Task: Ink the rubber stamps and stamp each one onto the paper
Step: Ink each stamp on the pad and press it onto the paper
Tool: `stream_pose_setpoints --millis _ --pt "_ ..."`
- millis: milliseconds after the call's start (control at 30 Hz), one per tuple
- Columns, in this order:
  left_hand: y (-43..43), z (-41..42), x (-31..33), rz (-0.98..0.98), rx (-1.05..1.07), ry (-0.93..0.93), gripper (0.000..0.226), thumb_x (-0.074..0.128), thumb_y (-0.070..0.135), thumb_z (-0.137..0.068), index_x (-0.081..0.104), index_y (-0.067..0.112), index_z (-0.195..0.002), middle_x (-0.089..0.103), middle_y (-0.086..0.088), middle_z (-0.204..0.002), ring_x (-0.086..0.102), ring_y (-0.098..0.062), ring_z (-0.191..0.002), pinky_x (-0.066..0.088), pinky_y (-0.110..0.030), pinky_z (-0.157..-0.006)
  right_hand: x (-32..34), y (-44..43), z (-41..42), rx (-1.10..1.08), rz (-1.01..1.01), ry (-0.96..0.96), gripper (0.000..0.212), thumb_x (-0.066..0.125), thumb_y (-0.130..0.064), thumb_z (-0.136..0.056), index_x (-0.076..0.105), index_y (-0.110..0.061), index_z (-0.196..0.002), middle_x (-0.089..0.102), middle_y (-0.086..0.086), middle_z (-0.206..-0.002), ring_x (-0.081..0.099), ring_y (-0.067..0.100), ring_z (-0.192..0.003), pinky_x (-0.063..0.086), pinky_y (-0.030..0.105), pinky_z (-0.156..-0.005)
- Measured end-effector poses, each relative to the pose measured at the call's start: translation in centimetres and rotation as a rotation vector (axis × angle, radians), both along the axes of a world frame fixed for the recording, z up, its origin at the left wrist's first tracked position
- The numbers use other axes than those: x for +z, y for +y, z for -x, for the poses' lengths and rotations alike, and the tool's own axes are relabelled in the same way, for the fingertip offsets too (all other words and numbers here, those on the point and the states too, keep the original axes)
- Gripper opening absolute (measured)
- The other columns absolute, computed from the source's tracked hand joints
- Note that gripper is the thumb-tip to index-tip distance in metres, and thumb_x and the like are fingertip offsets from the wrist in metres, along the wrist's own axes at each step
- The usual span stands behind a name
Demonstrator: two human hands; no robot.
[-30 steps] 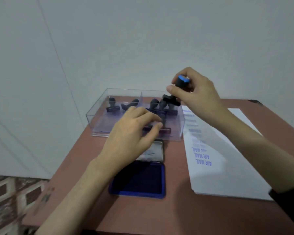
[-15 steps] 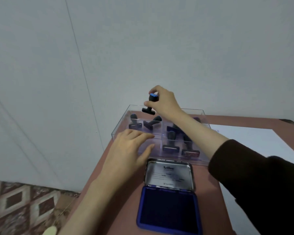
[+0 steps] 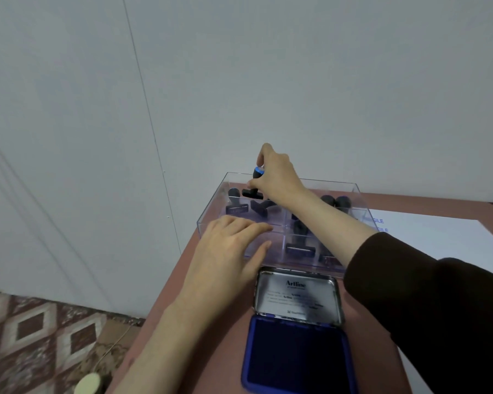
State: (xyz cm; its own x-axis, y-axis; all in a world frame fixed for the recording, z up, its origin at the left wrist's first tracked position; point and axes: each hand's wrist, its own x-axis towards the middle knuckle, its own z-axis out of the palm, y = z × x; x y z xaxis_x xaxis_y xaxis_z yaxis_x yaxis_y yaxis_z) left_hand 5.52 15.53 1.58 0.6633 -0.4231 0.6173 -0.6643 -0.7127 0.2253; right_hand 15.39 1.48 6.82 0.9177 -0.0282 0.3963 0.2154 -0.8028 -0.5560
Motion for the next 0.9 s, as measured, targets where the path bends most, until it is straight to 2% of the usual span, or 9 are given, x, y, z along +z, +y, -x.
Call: stream_pose_setpoints --millis 100,233,367,500,633,800,900 --pt "-0.1 0.1 0.0 -0.001 0.007 0.006 0.031 0.045 0.039 -0.088 0.067 0.025 -0.106 0.068 0.010 -0.096 0.056 -0.012 -0.091 0.030 -0.019 -0.081 0.0 0.1 0.2 -0.003 0.087 0.001 0.026 0.069 -0.007 -0.081 0.046 -0.005 -0.094 0.049 0.010 -0.088 0.053 0.027 -0.076 0.051 0.038 -0.068" --pt "-0.2 0.1 0.1 -0.009 0.008 0.006 0.031 0.046 0.038 -0.087 0.067 0.025 -0.106 0.067 0.010 -0.095 0.056 -0.012 -0.090 0.030 -0.020 -0.079 -0.1 0.3 0.1 -0.023 0.137 0.032 0.023 0.070 -0.011 -0.081 0.052 -0.002 -0.093 0.050 0.012 -0.094 0.051 0.027 -0.081 0.042 0.031 -0.065" --pt "-0.1 0.1 0.1 -0.016 0.005 0.015 0.032 0.044 0.038 -0.087 0.067 0.024 -0.105 0.067 0.009 -0.093 0.057 -0.014 -0.088 0.032 -0.023 -0.078 -0.2 0.1 -0.2 -0.074 0.166 0.047 0.028 0.074 -0.021 -0.079 0.062 0.002 -0.088 0.062 0.016 -0.093 0.058 0.030 -0.085 0.047 0.033 -0.068" --pt "-0.2 0.1 0.1 -0.023 0.008 0.011 0.032 0.045 0.038 -0.087 0.067 0.024 -0.105 0.067 0.008 -0.092 0.057 -0.015 -0.087 0.032 -0.024 -0.077 -0.4 -0.2 -0.7 -0.093 0.211 0.090 0.032 0.074 -0.034 -0.078 0.069 -0.003 -0.086 0.067 0.012 -0.087 0.061 0.029 -0.081 0.053 0.038 -0.075" --pt "-0.2 0.0 0.1 -0.025 0.006 0.018 0.032 0.044 0.038 -0.087 0.067 0.024 -0.105 0.067 0.008 -0.093 0.058 -0.016 -0.088 0.033 -0.024 -0.078 -0.2 -0.1 -1.0 -0.067 0.216 0.131 0.025 0.069 -0.024 -0.083 0.068 0.000 -0.090 0.065 0.015 -0.090 0.062 0.030 -0.081 0.053 0.036 -0.073" --pt "-0.2 0.0 0.0 -0.021 -0.002 0.026 0.033 0.043 0.039 -0.087 0.066 0.024 -0.106 0.067 0.008 -0.093 0.058 -0.016 -0.088 0.033 -0.024 -0.078 0.3 0.1 -0.8 -0.073 0.217 0.138 0.027 0.073 -0.014 -0.079 0.061 0.002 -0.096 0.056 0.013 -0.096 0.058 0.027 -0.084 0.049 0.031 -0.068" --pt "-0.2 0.0 0.0 -0.020 0.000 0.024 0.033 0.043 0.039 -0.087 0.066 0.024 -0.106 0.067 0.008 -0.093 0.057 -0.016 -0.088 0.034 -0.026 -0.078 0.2 0.2 -1.1 -0.076 0.219 0.154 0.024 0.076 -0.014 -0.075 0.065 0.001 -0.090 0.062 0.014 -0.096 0.062 0.028 -0.083 0.054 0.034 -0.070"
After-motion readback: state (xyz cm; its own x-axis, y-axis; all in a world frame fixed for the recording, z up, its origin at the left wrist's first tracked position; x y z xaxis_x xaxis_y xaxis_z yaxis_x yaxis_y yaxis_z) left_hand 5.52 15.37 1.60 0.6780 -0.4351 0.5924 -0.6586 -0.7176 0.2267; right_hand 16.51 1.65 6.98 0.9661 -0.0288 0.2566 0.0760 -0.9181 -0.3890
